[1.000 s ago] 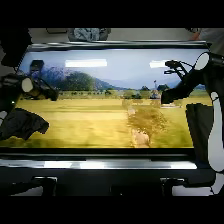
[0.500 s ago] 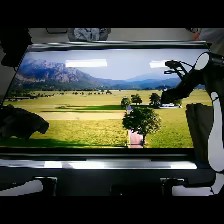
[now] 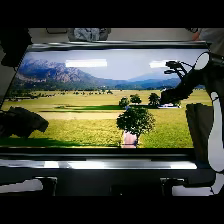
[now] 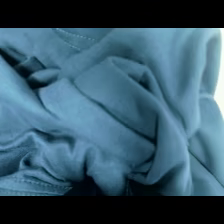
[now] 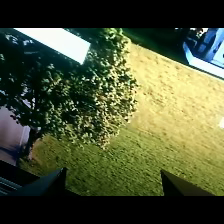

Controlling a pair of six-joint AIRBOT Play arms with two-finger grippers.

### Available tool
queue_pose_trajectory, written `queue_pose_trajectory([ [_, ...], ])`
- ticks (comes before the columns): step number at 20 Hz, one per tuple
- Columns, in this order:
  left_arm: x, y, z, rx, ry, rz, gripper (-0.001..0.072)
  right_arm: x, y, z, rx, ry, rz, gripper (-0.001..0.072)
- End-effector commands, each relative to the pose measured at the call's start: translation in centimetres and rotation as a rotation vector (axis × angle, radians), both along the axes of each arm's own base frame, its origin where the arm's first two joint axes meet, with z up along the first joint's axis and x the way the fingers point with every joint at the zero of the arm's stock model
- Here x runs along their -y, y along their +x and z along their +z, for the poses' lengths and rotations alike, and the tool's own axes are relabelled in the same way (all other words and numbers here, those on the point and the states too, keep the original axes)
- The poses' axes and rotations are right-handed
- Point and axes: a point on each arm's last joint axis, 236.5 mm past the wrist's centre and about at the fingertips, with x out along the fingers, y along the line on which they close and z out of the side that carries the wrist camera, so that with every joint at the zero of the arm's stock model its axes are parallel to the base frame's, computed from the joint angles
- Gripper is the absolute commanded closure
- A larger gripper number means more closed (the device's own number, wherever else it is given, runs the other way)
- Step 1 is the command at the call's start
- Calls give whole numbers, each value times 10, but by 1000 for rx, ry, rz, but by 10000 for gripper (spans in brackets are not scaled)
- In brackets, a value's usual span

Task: Fold the shirts.

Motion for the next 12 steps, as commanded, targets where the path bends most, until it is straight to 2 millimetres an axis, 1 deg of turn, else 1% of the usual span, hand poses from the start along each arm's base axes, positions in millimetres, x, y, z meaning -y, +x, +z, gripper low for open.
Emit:
queue_pose_trajectory([
  [1,22,57,78,276,16,-97,671,-2,-2,0,-6,8,-1,36],
  [2,38,77,132,404,74,-164,671,-2,-1,2,0,8,-1,37],
  [3,59,88,190,533,131,-214,671,-2,0,4,9,7,2,37],
  [4,88,92,256,682,195,-270,672,-2,0,8,20,5,5,37],
  [5,119,86,312,819,243,-315,672,-2,-1,12,34,3,9,37],
  [6,155,72,362,946,284,-371,672,-2,-2,19,54,0,17,37],
  [7,189,56,396,1036,291,-427,672,-2,-3,27,77,-3,29,37],
  [8,222,39,416,1096,258,-479,672,-2,-3,38,113,-6,36,37],
  [9,256,23,428,1135,210,-543,672,-2,-4,49,151,-10,38,37],
  [10,289,10,430,1150,163,-627,672,-2,-5,61,189,-14,43,37],
  [11,317,1,426,1148,116,-701,672,-2,-7,74,225,-17,41,37],
  [12,346,-5,416,1132,64,-777,672,-2,-10,88,265,-20,40,37],
])
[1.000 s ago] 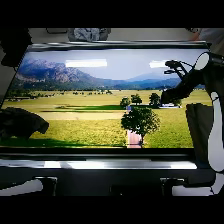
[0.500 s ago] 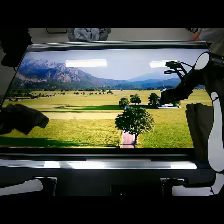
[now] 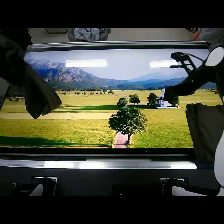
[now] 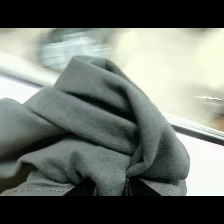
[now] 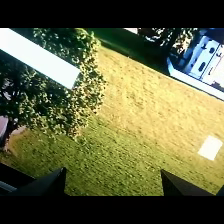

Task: Fold the shirts.

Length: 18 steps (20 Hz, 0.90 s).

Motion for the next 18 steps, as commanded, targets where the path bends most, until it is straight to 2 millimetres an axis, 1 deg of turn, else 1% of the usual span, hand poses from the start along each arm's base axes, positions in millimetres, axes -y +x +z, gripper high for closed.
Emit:
queue_pose_trajectory([
  [1,98,-45,8,24,-17,-271,671,-1,-9,45,137,-13,8,37],
  [2,120,-47,-7,-8,-18,-329,672,0,-14,58,169,-21,6,37],
  [3,140,-48,-27,-52,-20,-378,671,2,-20,69,199,-29,4,37],
  [4,157,-48,-52,-107,-13,-420,671,4,-25,80,228,-43,-1,37],
  [5,173,-48,-80,-172,-1,-457,670,8,-31,90,255,-61,-8,37],
  [7,208,-52,-151,-332,38,-534,671,13,-39,103,290,-85,-17,36],
  [8,229,-59,-191,-423,63,-582,671,14,-41,107,301,-89,-19,36],
  [9,254,-72,-227,-518,78,-641,671,14,-42,109,307,-89,-20,36],
  [10,279,-87,-257,-600,90,-700,671,14,-42,109,307,-89,-20,36],
  [12,327,-127,-309,-729,123,-824,670,14,-41,110,311,-89,-21,36],
  [13,341,-144,-329,-786,147,-866,667,14,-41,110,315,-89,-21,36],
  [14,350,-159,-342,-835,181,-908,521,14,-40,110,318,-89,-21,36],
  [15,351,-168,-345,-872,218,-949,151,14,-39,111,323,-89,-22,36],
  [16,341,-165,-340,-890,278,-975,-8,14,-37,112,331,-90,-24,35],
  [17,320,-153,-334,-893,365,-968,-11,14,-35,113,340,-89,-25,34],
  [18,284,-130,-325,-895,476,-911,-12,14,-34,112,339,-87,-24,34],
])
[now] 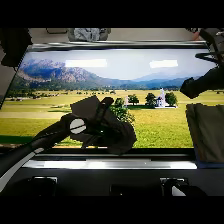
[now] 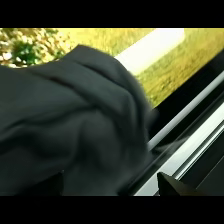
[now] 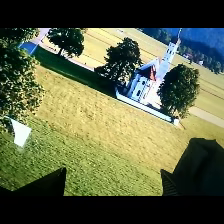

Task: Fold the shirts.

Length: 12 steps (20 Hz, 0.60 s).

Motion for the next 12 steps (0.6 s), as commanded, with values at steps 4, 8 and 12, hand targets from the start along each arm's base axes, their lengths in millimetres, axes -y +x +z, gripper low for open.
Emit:
queue_pose_trajectory([
  [4,-209,85,26,72,433,218,-12,-16,2,-24,-88,52,55,33],
  [8,-296,45,-22,-239,380,501,-12,-64,-20,-98,-315,236,210,9],
  [12,-283,-1,-87,-406,257,547,-12,-75,-69,-193,-564,309,204,8],
])
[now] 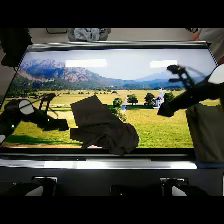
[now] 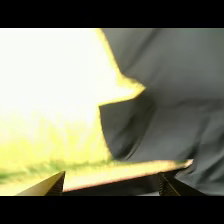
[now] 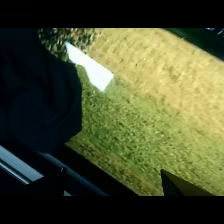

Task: Fold the shirts.

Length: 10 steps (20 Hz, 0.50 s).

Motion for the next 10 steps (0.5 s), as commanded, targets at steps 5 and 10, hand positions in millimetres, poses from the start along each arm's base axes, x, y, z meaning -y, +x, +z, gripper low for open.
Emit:
queue_pose_trajectory([
  [5,54,-18,-55,-12,-237,166,-11,-24,-56,-104,-241,108,-37,-8],
  [10,68,-15,-75,-24,-225,152,130,-48,-72,-127,-299,201,-84,-8],
])
